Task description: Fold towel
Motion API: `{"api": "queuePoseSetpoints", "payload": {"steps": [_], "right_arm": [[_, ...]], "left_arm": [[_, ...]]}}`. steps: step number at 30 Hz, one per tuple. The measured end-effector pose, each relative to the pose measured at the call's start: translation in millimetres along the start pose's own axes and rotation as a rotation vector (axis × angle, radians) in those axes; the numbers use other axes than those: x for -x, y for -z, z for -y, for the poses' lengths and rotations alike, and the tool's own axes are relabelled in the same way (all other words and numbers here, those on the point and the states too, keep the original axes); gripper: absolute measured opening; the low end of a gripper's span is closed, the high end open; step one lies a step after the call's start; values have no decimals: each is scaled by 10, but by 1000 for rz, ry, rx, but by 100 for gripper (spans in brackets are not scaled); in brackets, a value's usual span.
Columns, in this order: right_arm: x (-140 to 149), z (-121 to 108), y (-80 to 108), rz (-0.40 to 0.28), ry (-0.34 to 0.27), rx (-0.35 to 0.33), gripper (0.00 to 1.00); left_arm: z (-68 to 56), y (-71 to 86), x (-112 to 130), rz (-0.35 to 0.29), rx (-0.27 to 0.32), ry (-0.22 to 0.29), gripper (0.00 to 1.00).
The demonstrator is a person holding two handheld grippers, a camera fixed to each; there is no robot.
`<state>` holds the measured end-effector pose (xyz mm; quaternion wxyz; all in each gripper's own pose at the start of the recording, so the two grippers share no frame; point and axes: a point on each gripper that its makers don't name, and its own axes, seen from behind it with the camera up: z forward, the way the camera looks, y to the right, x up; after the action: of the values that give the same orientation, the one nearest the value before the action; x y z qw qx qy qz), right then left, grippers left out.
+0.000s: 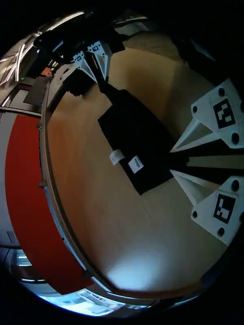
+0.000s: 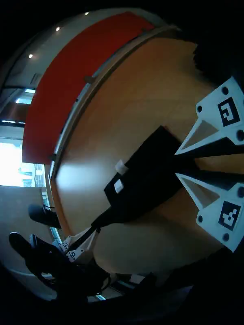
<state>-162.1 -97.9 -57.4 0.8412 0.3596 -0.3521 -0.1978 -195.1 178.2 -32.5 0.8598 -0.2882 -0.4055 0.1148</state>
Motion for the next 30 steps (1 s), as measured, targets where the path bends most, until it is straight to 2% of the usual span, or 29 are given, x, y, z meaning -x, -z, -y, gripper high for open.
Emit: {"api": "queuePoseSetpoints", "payload": {"steps": [11,25,30], "right_arm": [[-67,-269,-227,10,-29,11,17],[127,-340,-488,58,-53,1,17],[207,-402,-598,80,-64,12,19]], "left_arm": [[194,-262,-172,24,-20,8,13],[295,-603,-53,58,-48,12,14],[354,-734,-32,67,-75,7,19]]}}
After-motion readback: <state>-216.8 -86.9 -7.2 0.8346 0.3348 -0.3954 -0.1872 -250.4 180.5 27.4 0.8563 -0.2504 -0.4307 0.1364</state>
